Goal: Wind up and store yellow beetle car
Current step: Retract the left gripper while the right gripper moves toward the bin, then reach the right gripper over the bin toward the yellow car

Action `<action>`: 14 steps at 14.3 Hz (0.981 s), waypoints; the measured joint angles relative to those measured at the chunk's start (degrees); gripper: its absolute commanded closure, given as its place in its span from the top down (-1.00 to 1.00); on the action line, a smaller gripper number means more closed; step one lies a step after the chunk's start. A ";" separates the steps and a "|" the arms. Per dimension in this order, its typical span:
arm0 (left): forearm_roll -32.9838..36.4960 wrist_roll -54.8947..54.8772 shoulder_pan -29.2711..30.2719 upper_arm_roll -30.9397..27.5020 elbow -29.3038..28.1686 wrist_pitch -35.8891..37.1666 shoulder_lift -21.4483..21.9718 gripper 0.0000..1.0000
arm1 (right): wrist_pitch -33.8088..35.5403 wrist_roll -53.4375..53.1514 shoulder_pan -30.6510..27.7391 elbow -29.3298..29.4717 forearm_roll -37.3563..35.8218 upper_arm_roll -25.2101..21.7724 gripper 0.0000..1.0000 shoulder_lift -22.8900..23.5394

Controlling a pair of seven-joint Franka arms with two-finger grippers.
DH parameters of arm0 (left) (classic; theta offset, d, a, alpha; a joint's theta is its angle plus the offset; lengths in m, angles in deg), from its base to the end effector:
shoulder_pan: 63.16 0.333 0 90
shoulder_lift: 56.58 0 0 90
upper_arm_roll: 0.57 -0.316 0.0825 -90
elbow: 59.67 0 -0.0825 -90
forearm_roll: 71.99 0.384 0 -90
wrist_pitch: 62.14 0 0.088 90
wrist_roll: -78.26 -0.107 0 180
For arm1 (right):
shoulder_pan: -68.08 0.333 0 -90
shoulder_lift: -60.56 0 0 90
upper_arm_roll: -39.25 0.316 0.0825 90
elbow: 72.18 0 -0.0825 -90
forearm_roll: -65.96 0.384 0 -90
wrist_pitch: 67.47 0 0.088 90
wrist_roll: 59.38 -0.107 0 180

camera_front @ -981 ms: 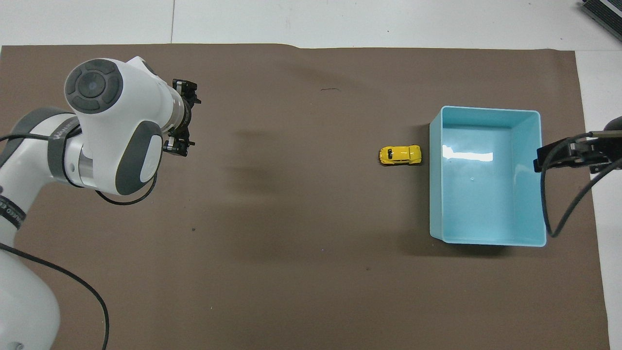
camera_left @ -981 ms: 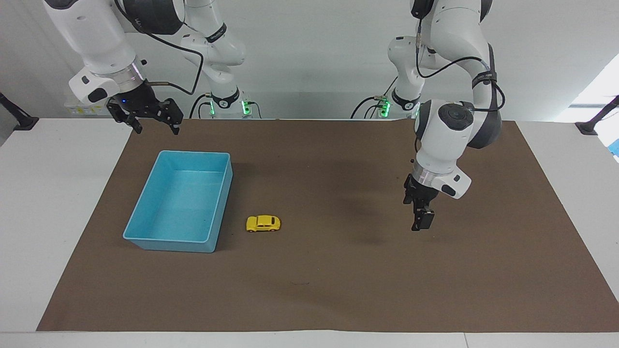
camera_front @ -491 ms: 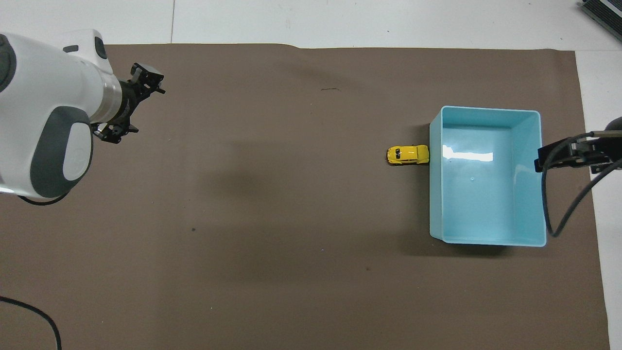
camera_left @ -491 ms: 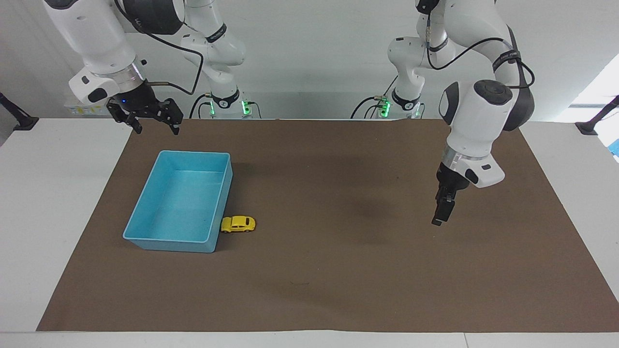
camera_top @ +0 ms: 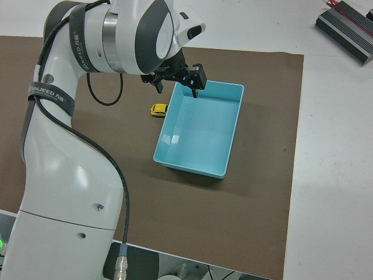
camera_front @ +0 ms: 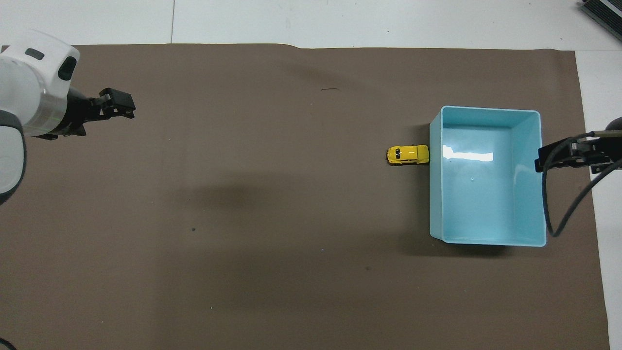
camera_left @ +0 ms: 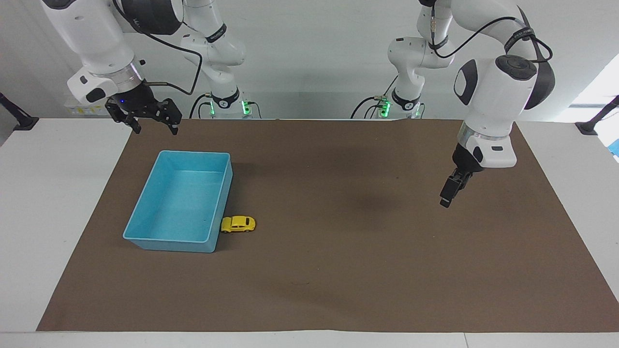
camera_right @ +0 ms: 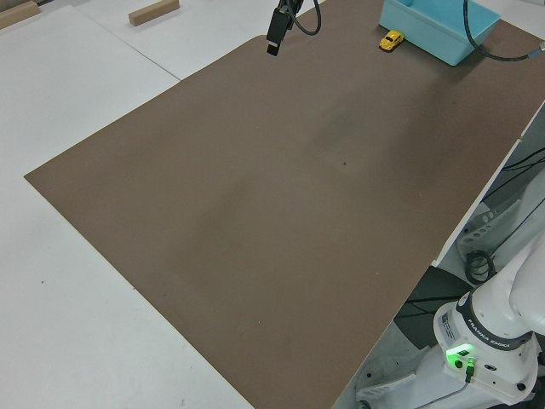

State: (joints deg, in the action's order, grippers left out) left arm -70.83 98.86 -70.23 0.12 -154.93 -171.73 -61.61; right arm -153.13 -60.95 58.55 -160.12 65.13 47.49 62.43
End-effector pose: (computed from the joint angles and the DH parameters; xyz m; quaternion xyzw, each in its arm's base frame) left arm 0.6013 -0.0802 0.5618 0.9907 0.1089 0.0809 0.0109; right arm 0.5562 -0.0155 0.6170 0.9990 -0.0252 -0.0360 0.0050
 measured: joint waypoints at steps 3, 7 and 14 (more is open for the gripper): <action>0.00 -11.51 1.66 -0.06 0.02 5.20 2.90 1.00 | -0.04 -3.59 0.34 -0.21 0.00 0.02 1.00 -0.01; 0.00 -17.67 2.19 -0.13 2.35 12.94 6.61 1.00 | -1.71 -10.60 2.39 -2.62 0.11 0.16 1.00 -0.86; 0.00 -18.29 2.10 1.29 7.90 22.42 8.72 1.00 | -2.25 -21.17 7.61 -3.93 0.12 0.35 1.00 -2.20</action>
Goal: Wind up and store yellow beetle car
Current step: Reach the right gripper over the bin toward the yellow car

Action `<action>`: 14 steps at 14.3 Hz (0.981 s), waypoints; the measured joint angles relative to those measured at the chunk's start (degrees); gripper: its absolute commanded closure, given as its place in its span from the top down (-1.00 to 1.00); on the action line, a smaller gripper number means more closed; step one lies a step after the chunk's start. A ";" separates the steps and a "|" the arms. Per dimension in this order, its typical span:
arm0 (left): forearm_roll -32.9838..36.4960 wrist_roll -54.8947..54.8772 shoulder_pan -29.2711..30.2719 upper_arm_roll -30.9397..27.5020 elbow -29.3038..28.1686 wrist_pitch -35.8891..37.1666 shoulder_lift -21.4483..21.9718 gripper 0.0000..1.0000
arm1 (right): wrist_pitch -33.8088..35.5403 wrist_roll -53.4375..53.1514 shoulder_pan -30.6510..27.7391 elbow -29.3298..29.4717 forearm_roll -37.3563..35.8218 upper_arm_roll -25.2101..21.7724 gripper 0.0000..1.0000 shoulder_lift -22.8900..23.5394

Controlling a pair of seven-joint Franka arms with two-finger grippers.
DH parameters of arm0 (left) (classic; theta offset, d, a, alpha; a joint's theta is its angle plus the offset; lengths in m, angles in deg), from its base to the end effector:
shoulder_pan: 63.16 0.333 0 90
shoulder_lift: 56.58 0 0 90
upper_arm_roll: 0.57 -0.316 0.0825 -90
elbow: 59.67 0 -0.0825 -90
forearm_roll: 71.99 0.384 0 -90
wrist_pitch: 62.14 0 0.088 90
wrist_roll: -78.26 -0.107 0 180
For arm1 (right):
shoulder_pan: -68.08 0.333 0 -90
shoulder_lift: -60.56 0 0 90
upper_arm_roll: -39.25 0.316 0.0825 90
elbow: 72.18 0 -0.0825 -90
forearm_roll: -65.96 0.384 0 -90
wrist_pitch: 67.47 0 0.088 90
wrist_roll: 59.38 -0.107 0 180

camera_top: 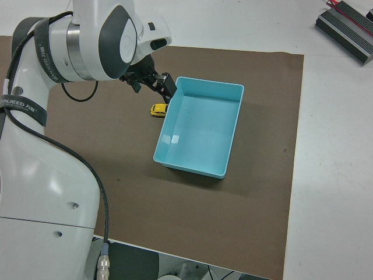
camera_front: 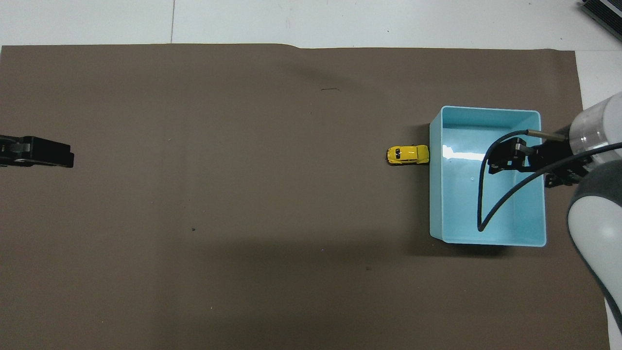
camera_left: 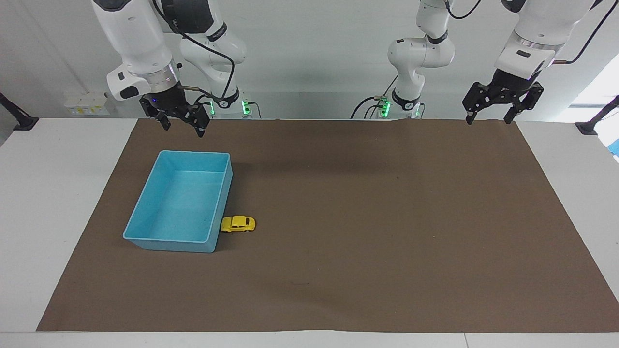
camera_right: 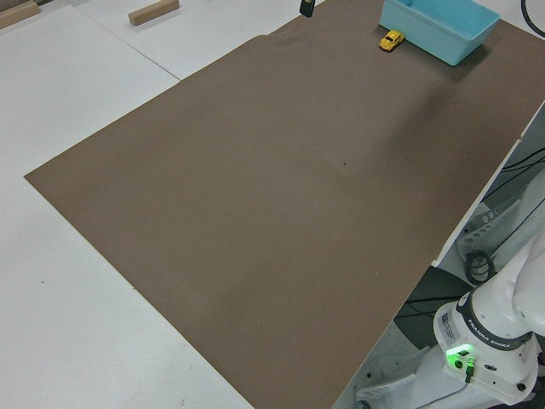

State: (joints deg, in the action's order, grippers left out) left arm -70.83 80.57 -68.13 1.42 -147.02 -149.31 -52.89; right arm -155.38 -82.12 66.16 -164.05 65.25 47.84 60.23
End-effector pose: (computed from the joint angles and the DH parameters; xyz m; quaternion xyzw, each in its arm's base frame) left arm 0.5252 -0.0626 0.6766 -0.9987 0.0397 -0.0314 0.0087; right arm 0.5442 0.0625 0.6092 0.9897 -0.1397 -0.0290 0.0145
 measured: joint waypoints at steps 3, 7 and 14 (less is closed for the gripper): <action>0.00 -0.62 0.02 -0.17 -0.89 0.22 1.00 1.00 | -0.02 -3.30 1.81 0.00 0.00 0.04 1.00 -0.03; -0.04 -2.12 0.04 -0.38 -1.94 -0.80 1.06 1.00 | -0.02 -12.55 4.71 0.00 0.01 0.09 1.00 -0.15; -0.11 -3.10 0.08 -1.00 -3.05 -1.99 1.12 1.00 | -0.01 -33.21 8.16 -0.05 0.04 0.14 1.00 -0.87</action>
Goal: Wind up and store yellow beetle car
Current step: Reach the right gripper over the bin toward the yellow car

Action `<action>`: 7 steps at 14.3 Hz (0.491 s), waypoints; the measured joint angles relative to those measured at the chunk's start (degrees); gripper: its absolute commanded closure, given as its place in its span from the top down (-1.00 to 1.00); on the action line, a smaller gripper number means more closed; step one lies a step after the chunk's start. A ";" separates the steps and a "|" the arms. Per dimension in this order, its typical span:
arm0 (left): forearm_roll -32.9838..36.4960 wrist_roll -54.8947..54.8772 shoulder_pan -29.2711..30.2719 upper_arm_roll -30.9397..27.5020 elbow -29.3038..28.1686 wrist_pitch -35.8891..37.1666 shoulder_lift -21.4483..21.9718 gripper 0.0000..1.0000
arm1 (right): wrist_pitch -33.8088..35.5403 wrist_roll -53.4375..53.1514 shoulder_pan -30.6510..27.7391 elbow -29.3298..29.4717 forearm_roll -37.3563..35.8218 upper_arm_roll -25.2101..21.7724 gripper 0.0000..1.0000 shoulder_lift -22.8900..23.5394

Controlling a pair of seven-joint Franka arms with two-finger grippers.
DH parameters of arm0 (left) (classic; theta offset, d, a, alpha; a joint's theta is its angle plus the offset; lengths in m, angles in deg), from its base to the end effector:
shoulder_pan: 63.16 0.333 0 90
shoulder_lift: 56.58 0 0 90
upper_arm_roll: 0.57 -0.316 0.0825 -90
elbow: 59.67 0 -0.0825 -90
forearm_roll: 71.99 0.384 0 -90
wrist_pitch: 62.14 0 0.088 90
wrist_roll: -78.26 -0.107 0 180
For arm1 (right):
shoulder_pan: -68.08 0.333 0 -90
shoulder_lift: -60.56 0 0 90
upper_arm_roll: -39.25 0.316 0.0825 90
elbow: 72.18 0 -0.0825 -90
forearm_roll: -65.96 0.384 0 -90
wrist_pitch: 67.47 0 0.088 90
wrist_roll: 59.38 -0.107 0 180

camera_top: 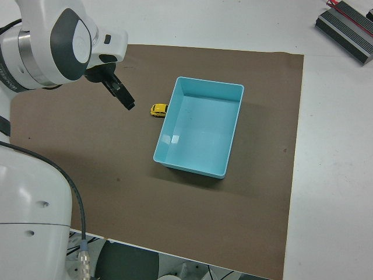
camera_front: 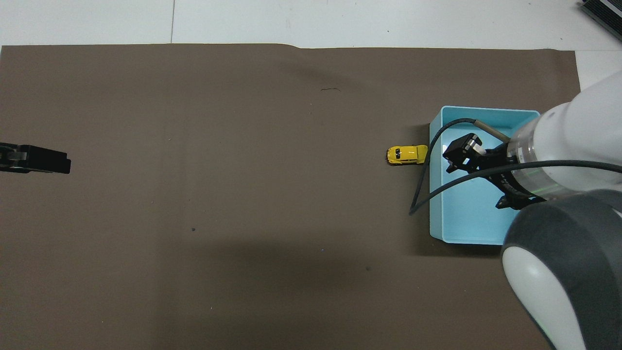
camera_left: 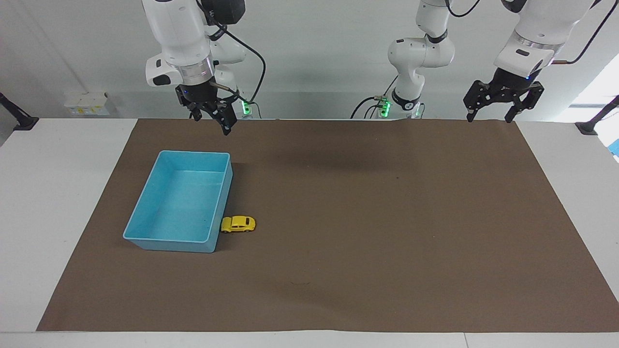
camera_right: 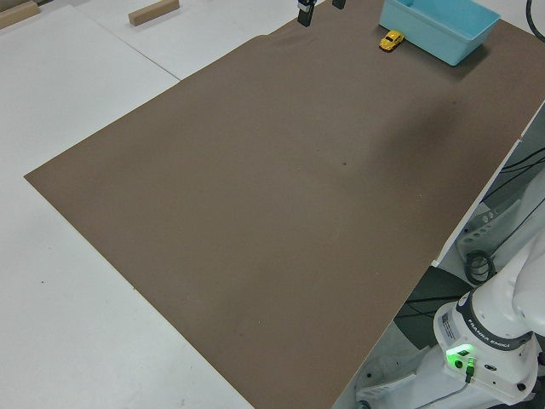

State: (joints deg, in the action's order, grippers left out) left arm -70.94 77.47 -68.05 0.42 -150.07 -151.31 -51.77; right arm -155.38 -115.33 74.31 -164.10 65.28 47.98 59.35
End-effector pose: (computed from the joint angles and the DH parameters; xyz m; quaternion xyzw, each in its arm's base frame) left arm 0.5241 -0.0524 0.6653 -0.9978 0.0577 -0.0316 0.0085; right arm 0.5252 0.1399 0.6171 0.9363 -0.3501 -0.0156 0.0204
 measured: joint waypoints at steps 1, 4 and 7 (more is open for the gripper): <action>0.00 0.00 0.00 0.03 0.00 0.00 0.01 1.00 | 0.00 -2.68 0.31 -0.01 0.00 0.00 1.00 -0.09; 0.00 0.00 0.00 -0.11 0.00 0.00 0.04 1.00 | 0.00 -9.68 0.41 -0.11 0.00 0.00 1.00 -0.22; 0.00 0.00 0.00 -0.10 0.00 0.00 0.05 1.00 | -0.16 -17.54 1.09 -0.65 -0.01 0.00 1.00 -0.18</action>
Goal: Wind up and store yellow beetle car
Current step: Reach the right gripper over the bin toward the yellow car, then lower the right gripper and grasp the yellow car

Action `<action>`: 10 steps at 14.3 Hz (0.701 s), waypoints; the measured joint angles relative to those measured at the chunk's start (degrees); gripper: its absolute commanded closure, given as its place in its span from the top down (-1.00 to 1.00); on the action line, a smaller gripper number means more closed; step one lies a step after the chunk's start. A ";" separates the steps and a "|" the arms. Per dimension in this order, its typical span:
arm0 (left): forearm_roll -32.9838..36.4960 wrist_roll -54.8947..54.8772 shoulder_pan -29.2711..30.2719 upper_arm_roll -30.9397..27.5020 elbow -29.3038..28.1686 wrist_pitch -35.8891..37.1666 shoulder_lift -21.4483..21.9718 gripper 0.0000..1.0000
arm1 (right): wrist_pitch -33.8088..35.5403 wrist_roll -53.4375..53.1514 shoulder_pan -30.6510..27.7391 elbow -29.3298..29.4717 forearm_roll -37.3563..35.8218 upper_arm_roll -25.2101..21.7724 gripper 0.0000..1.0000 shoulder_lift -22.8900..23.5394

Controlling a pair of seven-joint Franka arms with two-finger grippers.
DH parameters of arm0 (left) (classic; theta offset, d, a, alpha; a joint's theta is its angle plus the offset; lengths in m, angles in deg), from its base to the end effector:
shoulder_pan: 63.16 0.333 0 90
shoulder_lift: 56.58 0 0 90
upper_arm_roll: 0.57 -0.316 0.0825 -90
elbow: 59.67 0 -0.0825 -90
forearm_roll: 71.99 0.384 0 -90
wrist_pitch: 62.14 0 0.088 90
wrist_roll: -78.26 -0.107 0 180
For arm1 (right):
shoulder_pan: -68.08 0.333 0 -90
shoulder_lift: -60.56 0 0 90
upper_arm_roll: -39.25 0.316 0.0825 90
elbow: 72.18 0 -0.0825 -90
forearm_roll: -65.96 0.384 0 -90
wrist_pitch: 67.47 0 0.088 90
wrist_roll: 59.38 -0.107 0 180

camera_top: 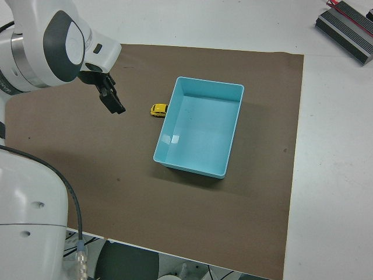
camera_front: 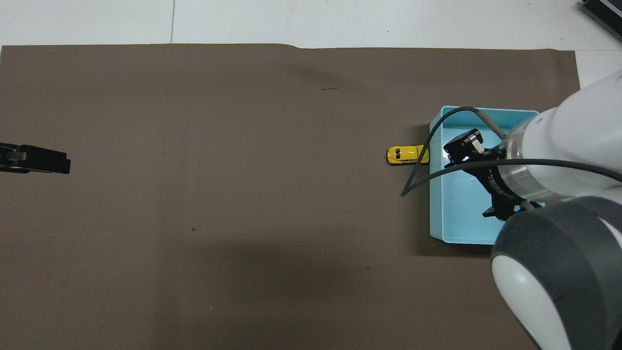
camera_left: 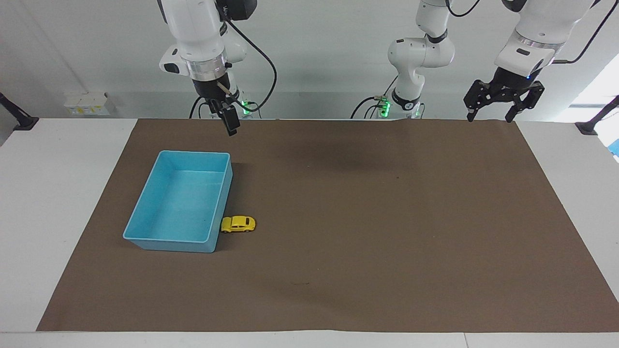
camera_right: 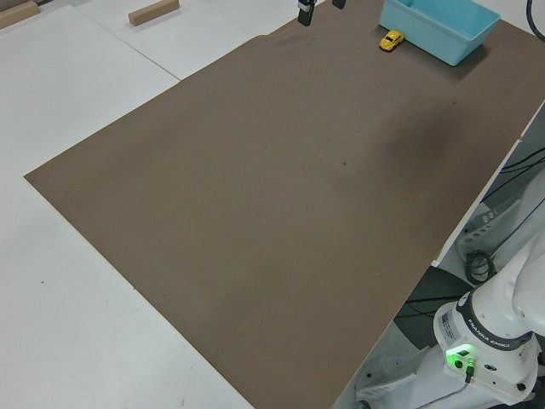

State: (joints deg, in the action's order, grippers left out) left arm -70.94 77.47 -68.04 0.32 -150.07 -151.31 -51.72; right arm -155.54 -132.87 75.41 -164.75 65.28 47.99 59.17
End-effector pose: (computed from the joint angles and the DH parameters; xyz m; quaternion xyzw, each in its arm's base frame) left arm 0.5239 -0.0514 0.6658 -0.9978 0.0568 -0.0321 0.0084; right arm 0.5215 0.1499 0.6137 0.8767 -0.4803 -0.0139 0.0247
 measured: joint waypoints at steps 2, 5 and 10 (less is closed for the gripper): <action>0.00 0.00 0.00 0.00 0.00 0.00 0.01 1.00 | -1.23 -5.83 1.23 -0.56 -0.03 0.01 1.00 0.25; 0.00 0.00 0.00 0.00 0.00 0.00 0.01 1.00 | -2.70 -11.35 2.14 -1.23 -0.05 0.01 1.00 0.71; 0.00 0.00 0.00 0.00 0.00 0.00 0.02 1.00 | -3.88 -17.32 3.15 -3.00 -1.33 0.01 1.00 2.03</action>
State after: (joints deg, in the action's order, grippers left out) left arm -70.94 77.47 -68.04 0.32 -150.07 -151.31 -51.71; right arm -159.42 -150.20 78.56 -167.75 63.94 48.00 61.20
